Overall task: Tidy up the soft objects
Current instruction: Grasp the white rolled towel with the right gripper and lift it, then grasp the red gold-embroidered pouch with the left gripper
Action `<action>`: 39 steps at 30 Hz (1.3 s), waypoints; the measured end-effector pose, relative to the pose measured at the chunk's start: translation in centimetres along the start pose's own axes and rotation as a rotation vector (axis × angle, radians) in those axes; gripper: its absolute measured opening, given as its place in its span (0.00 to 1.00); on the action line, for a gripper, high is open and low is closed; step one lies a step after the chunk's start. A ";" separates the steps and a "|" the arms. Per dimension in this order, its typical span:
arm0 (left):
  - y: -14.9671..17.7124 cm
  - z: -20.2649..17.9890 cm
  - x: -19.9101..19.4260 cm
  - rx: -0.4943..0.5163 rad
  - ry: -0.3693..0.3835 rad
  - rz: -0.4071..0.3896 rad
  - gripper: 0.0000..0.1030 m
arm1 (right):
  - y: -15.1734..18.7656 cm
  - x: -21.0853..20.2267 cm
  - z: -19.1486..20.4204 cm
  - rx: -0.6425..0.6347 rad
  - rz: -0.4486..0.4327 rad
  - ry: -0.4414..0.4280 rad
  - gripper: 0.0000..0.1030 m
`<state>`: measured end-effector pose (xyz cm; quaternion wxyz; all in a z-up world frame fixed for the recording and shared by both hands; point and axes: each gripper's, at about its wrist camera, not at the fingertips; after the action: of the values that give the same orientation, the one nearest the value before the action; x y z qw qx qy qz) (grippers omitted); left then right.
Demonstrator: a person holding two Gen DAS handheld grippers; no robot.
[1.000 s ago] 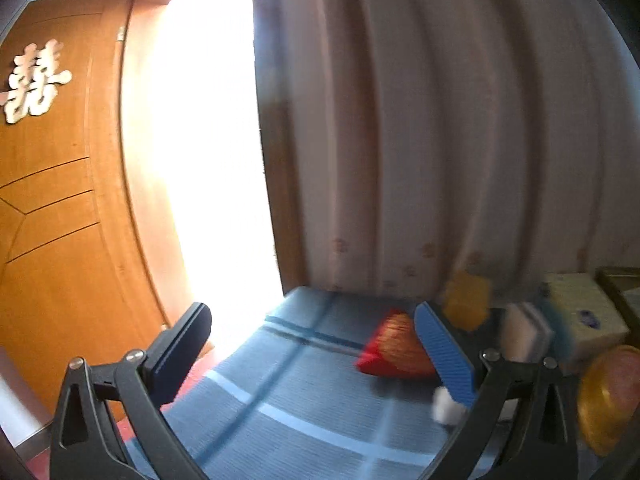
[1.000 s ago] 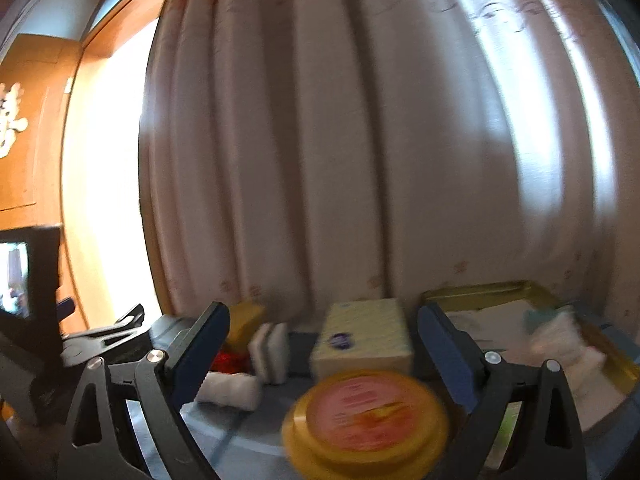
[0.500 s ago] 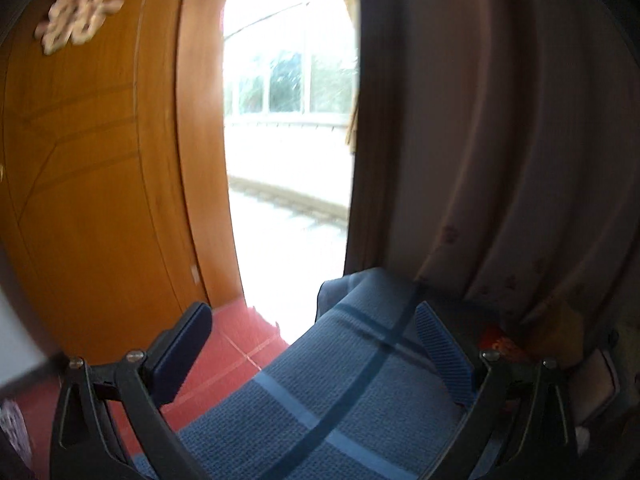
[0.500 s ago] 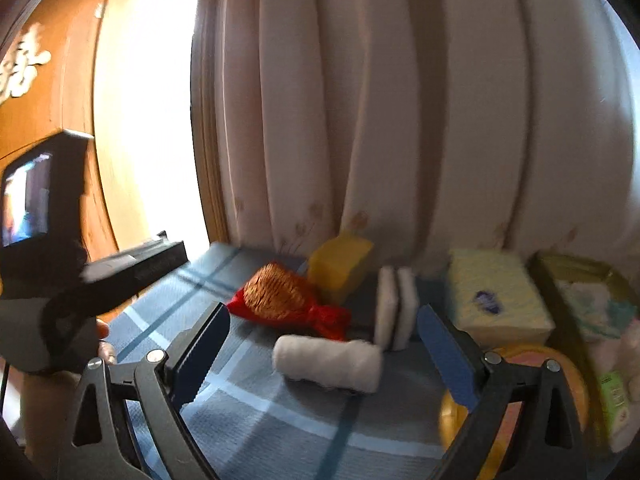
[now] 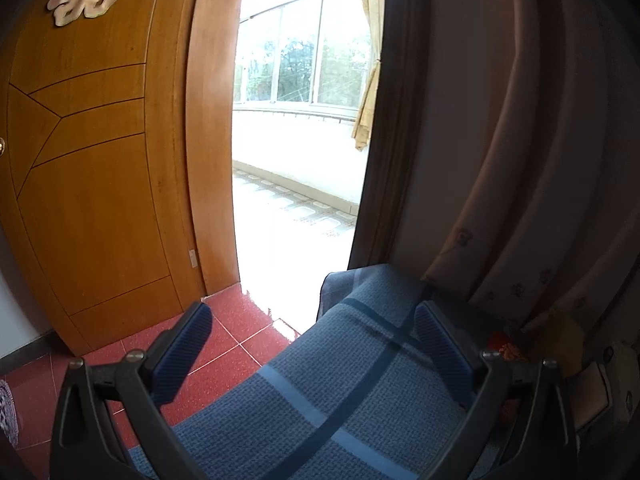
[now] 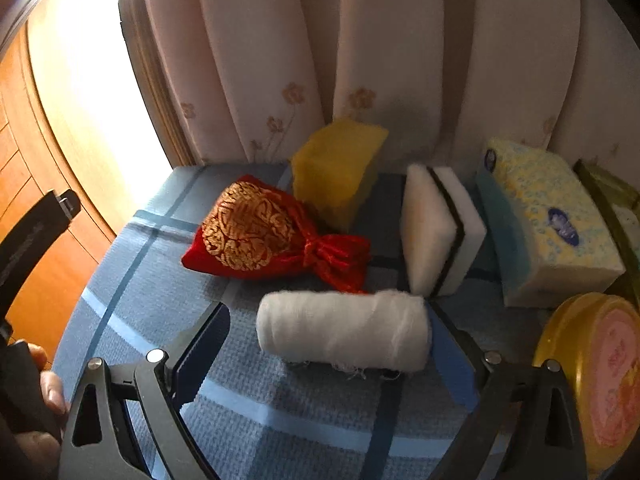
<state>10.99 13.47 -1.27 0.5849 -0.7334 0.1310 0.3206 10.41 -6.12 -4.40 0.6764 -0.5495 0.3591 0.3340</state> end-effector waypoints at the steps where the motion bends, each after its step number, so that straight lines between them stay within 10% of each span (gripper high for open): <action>1: 0.0 0.0 0.0 0.000 0.004 0.003 0.99 | -0.1 0.2 -0.2 0.007 0.010 -0.012 0.90; 3: 0.0 0.2 0.1 -0.004 0.012 0.008 0.99 | 0.1 -0.1 -0.5 0.013 0.002 -0.025 0.77; 11: 0.0 0.3 -0.2 0.004 0.073 0.001 0.99 | 3.0 -4.8 -1.2 -0.094 -0.178 -0.199 0.77; 20: 1.3 -4.6 -1.8 0.294 0.243 -0.039 1.00 | 6.5 -12.4 -4.7 -0.141 -0.628 0.090 0.77; 26: 2.6 -9.6 -1.1 0.485 0.329 0.085 1.00 | 6.7 -12.6 -7.4 -0.078 -0.640 0.125 0.77; 31: 2.8 -13.1 1.1 0.577 0.257 0.180 0.99 | 6.4 -12.5 -8.1 -0.043 -0.619 0.095 0.77; 39: 2.3 -13.7 4.1 0.541 0.257 0.324 0.87 | 6.4 -12.7 -8.8 -0.027 -0.581 0.070 0.77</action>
<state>17.15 0.69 -4.05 0.6785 -0.5556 0.3989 0.2682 -2.67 -14.43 1.95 0.7236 -0.6495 0.2051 0.1119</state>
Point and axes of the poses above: each gripper's, at about its wrist camera, not at the fingertips, and x roughly the way its jaws point, z to its left, y to its underside, and after that the axes turned 10 degrees about z, right-handed
